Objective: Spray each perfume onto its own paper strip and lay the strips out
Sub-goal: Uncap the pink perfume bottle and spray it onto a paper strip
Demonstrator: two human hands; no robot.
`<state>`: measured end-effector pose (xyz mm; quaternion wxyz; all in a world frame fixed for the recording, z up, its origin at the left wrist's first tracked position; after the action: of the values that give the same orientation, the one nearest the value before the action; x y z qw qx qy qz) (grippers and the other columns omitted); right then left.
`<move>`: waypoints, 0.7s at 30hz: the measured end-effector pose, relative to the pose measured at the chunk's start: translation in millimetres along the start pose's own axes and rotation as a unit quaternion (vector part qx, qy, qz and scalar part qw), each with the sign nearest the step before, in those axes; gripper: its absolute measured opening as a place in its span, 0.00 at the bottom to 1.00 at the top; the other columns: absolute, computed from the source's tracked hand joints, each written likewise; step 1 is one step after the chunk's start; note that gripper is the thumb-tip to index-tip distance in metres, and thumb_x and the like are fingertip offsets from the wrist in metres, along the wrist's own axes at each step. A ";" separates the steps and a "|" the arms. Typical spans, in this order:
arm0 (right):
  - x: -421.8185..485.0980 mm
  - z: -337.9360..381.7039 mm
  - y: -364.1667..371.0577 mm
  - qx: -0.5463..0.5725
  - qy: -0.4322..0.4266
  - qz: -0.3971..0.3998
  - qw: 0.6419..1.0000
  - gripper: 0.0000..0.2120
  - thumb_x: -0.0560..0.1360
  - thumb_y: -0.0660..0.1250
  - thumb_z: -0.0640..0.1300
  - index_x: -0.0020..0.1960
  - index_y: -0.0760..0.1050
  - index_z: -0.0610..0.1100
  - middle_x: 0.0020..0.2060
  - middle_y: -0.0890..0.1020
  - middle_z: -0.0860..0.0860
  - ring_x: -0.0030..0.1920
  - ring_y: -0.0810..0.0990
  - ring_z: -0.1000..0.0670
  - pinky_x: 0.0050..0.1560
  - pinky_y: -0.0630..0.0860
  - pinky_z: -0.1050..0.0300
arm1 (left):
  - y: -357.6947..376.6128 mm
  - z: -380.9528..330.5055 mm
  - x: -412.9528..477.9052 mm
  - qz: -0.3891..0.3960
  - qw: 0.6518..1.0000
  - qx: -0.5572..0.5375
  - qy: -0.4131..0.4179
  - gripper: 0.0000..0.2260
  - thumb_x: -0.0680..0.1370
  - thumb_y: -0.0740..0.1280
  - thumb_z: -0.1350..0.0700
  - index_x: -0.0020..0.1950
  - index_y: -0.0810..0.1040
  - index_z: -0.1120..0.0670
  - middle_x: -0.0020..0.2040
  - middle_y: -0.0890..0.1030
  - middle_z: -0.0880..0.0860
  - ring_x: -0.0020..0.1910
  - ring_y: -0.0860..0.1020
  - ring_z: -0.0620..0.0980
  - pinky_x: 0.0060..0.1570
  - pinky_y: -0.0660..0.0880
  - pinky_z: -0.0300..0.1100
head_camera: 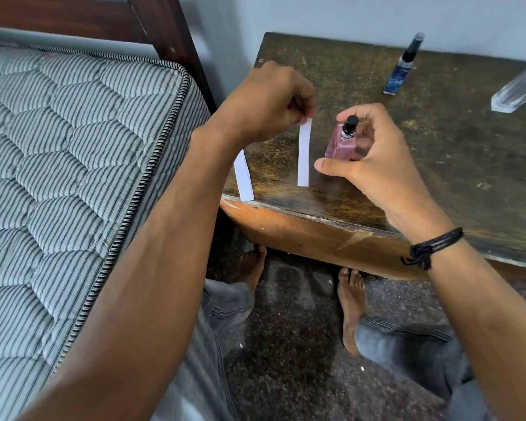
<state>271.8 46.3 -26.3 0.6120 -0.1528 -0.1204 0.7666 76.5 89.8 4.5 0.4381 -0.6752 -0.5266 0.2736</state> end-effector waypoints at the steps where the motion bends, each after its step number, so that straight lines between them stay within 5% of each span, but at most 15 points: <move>1: 0.1 -0.4 -0.1 0.000 0.000 0.000 1.000 0.29 0.66 0.83 0.41 0.61 0.73 0.53 0.51 0.79 0.54 0.54 0.83 0.50 0.59 0.79 0.53 | -0.1 0.3 0.3 -0.003 1.000 -0.003 0.002 0.09 0.73 0.70 0.65 0.48 0.87 0.53 0.43 0.86 0.47 0.43 0.82 0.39 0.54 0.79 0.42; 6: 1.0 -3.3 0.1 -0.004 -0.002 -0.003 1.000 0.29 0.65 0.83 0.41 0.60 0.74 0.52 0.53 0.80 0.52 0.55 0.83 0.50 0.62 0.79 0.48 | -1.2 2.3 0.3 -0.018 1.000 -0.006 0.009 0.12 0.74 0.67 0.66 0.50 0.87 0.53 0.45 0.86 0.47 0.42 0.79 0.37 0.48 0.75 0.29; 11: 1.7 -5.0 -0.3 -0.010 -0.004 0.000 1.000 0.28 0.65 0.83 0.42 0.60 0.74 0.51 0.53 0.80 0.53 0.55 0.83 0.51 0.63 0.78 0.47 | -5.7 8.3 0.9 -0.031 0.999 0.004 -0.012 0.11 0.73 0.68 0.64 0.49 0.86 0.52 0.46 0.85 0.46 0.43 0.79 0.40 0.51 0.78 0.42; 18: 2.7 -8.0 0.2 -0.017 0.001 0.003 1.000 0.28 0.65 0.83 0.43 0.59 0.74 0.52 0.53 0.82 0.52 0.55 0.84 0.49 0.63 0.78 0.44 | -12.2 23.3 -4.4 0.022 0.998 0.016 -0.050 0.15 0.69 0.80 0.56 0.54 0.85 0.51 0.54 0.76 0.46 0.44 0.75 0.39 0.48 0.70 0.39; 21: 2.9 -8.0 -0.2 -0.022 0.002 0.007 1.000 0.27 0.65 0.83 0.43 0.59 0.74 0.52 0.52 0.83 0.53 0.55 0.84 0.50 0.63 0.78 0.44 | -13.1 22.1 -3.0 0.002 0.999 -0.010 -0.042 0.13 0.70 0.79 0.58 0.53 0.85 0.50 0.52 0.74 0.47 0.46 0.75 0.44 0.51 0.76 0.46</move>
<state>274.4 49.2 -33.9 0.6035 -0.1683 -0.1347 0.7676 51.1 94.5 5.4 0.4082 -0.6683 -0.5463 0.2971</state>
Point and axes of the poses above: each hand's wrist, its own x-axis towards the middle knuckle, its own y-axis out of the palm, z = x × y, the point moved 1 cm from there along x, towards the middle knuckle
